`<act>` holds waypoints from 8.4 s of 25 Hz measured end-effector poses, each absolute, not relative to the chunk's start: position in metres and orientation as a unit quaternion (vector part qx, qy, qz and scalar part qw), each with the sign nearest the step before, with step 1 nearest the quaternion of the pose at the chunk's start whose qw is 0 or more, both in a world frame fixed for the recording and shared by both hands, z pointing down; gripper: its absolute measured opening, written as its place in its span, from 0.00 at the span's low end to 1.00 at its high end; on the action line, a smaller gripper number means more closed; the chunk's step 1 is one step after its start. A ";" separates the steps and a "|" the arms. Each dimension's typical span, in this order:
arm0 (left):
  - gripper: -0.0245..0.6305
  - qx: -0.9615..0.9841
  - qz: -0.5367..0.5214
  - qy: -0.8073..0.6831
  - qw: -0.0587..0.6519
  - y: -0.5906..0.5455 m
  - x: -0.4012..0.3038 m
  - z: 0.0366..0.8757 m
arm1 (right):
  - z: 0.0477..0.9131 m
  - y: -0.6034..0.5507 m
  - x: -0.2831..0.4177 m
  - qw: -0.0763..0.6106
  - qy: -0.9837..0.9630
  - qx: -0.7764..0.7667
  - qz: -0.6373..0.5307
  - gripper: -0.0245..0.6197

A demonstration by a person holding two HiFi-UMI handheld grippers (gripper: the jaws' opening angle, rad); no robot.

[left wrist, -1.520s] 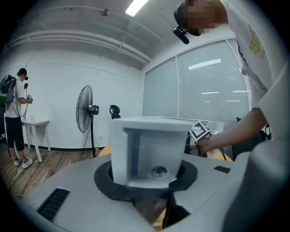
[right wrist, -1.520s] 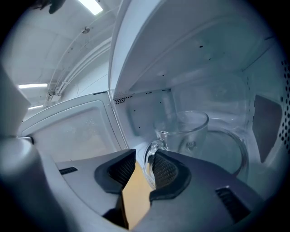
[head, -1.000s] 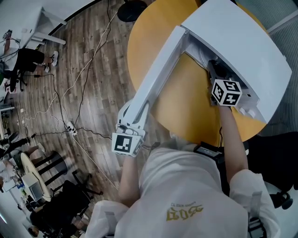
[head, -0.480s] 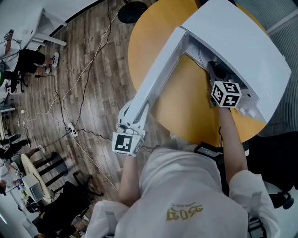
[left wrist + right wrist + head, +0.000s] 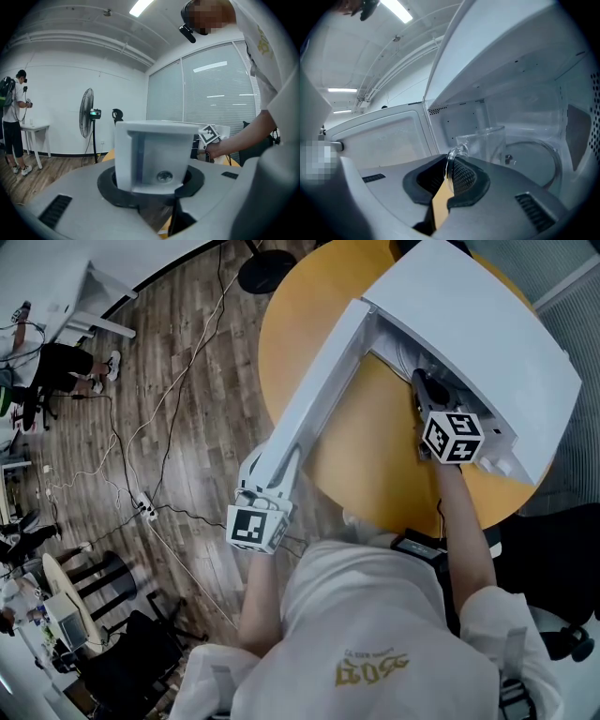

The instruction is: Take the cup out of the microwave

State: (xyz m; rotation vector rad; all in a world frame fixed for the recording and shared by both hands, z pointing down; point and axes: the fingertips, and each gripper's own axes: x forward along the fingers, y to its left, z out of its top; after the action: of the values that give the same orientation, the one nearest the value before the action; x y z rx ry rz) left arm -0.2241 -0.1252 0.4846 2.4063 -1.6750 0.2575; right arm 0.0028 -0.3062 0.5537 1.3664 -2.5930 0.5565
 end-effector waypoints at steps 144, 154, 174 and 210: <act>0.29 0.801 0.067 -0.588 0.094 -0.120 -0.215 0.487 | 0.645 -0.074 -0.055 0.230 -0.955 0.106 0.153 0.24; 0.29 0.801 0.065 -0.588 0.095 -0.120 -0.216 0.489 | 0.629 -0.075 -0.052 0.216 -0.958 0.113 0.154 0.24; 0.29 0.801 0.062 -0.588 0.097 -0.123 -0.214 0.492 | 0.535 -0.109 -0.004 0.123 -0.934 0.303 0.143 0.21; 0.29 0.801 0.060 -0.588 0.100 -0.122 -0.211 0.491 | 0.479 -0.132 0.057 0.102 -0.843 0.515 0.116 0.05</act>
State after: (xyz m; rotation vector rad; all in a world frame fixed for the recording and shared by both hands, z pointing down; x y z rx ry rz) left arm -0.2107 -0.1222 0.4911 2.3669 -1.7383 0.1776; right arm 0.0565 -0.1319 0.4794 1.5202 -2.4894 0.3435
